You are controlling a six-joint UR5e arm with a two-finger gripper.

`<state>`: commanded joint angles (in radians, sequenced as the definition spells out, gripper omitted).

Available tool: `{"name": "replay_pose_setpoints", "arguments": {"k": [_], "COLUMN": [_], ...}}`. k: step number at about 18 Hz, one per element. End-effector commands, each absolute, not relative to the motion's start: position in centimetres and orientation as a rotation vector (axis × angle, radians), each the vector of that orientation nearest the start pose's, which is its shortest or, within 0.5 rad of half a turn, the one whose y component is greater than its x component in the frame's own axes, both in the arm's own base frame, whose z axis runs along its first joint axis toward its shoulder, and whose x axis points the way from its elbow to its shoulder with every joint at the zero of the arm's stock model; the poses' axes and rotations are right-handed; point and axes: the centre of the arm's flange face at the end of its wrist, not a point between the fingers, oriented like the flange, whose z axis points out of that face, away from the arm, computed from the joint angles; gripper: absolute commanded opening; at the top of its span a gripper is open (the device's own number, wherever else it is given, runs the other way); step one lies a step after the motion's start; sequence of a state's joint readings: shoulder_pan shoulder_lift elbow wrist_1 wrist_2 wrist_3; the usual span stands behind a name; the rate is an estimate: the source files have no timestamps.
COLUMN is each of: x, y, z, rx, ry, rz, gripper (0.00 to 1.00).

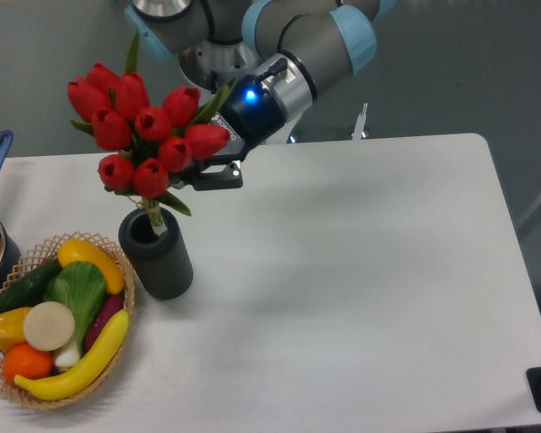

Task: Insert the flowers into the vase
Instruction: 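Lower the tulip stems down into the black vase opening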

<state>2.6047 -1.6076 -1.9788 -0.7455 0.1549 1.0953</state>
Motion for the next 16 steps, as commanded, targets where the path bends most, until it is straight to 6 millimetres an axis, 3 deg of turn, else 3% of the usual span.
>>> {"name": "replay_pose_setpoints", "arguments": {"k": [4, 16], "x": [-28.3, -27.0], "y": [43.8, 43.1], "z": [43.6, 39.4], "rx": [-1.704, -1.72], "ry": [0.334, 0.334], "rz": [-0.422, -0.441], "gripper": [0.08, 0.1]}}
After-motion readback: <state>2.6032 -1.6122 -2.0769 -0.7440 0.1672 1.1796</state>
